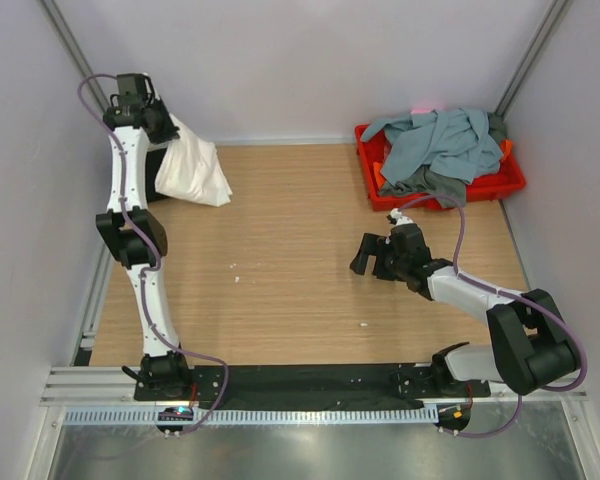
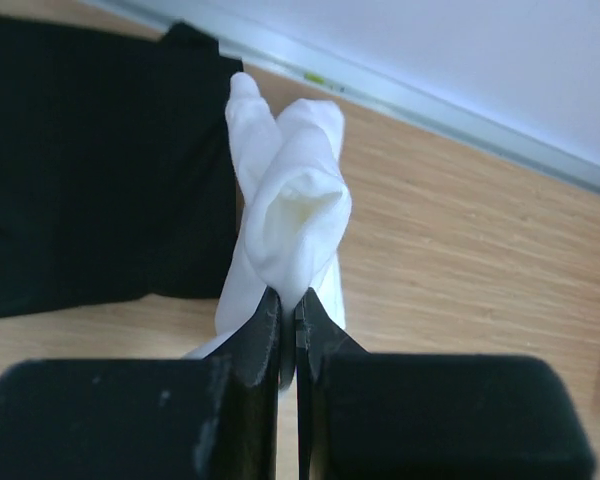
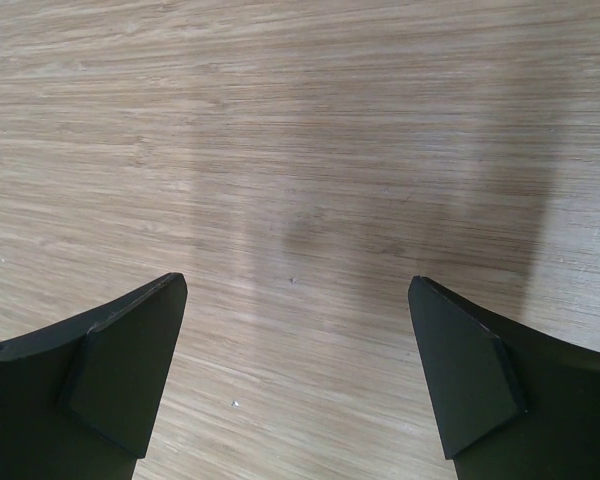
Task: Fold and stack the t-shirts
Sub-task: Neatly place the folded tshirt to the corner
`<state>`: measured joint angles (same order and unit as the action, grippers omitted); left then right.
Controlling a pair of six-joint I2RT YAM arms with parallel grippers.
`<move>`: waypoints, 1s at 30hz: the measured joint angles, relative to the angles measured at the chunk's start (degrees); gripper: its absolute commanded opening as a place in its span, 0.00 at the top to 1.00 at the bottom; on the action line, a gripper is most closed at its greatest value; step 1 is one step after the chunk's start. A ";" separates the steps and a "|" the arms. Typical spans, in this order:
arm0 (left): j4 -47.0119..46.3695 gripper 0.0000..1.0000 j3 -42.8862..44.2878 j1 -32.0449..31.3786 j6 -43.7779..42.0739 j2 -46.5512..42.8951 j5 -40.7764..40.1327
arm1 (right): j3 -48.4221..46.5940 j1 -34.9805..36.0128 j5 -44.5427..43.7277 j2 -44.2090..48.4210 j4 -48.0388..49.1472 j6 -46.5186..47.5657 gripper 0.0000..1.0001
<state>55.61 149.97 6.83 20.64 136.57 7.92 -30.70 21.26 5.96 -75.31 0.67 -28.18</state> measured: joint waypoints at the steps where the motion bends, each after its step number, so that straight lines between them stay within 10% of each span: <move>1: -0.85 1.00 0.59 0.11 -0.15 0.11 -0.04 | 0.02 -0.02 0.07 0.00 0.13 0.00 0.00; 30: -9.05 0.99 2.51 2.54 -2.01 0.83 -0.31 | 0.02 -0.76 1.64 -0.02 0.63 0.00 0.00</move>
<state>46.57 152.48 9.37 18.63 137.40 7.62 -30.68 20.49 7.60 -75.33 1.30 -28.18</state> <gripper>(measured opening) 0.034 0.996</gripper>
